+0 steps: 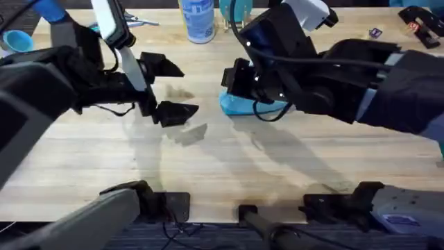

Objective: Unzip the bag, pick up the pens from the table one at a time and place them inside, then zip the bag closed.

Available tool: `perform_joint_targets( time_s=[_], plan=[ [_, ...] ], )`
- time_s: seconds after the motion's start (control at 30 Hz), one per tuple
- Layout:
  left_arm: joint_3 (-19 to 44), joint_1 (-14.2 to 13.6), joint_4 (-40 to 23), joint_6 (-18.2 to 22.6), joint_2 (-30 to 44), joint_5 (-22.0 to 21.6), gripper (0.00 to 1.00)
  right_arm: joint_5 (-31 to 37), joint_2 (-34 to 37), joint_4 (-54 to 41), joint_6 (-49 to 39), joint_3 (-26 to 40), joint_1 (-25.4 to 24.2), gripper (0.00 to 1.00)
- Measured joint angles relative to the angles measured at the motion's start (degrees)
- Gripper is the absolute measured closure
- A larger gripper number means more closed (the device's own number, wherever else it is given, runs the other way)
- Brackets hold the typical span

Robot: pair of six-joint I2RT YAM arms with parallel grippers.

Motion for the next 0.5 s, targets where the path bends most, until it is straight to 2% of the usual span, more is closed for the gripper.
perform_joint_targets(
  time_s=[0.23, 0.37, 0.5],
  plan=[
    [0.0, 0.0, 3.6, 4.2, 9.2, 9.0, 0.007, 0.0, 0.0, 0.0, 0.0, 0.0, 0.0, 0.972],
    [0.0, -0.7, 5.9, 5.9, 13.4, 12.0, 0.008, 0.0, 0.0, 0.0, 0.0, 0.0, 0.0, 0.971],
    [0.0, -3.0, 8.9, 6.7, 17.3, 13.6, 0.006, 0.0, 0.0, 0.0, 0.0, 0.0, 0.0, 0.972]
  ],
)
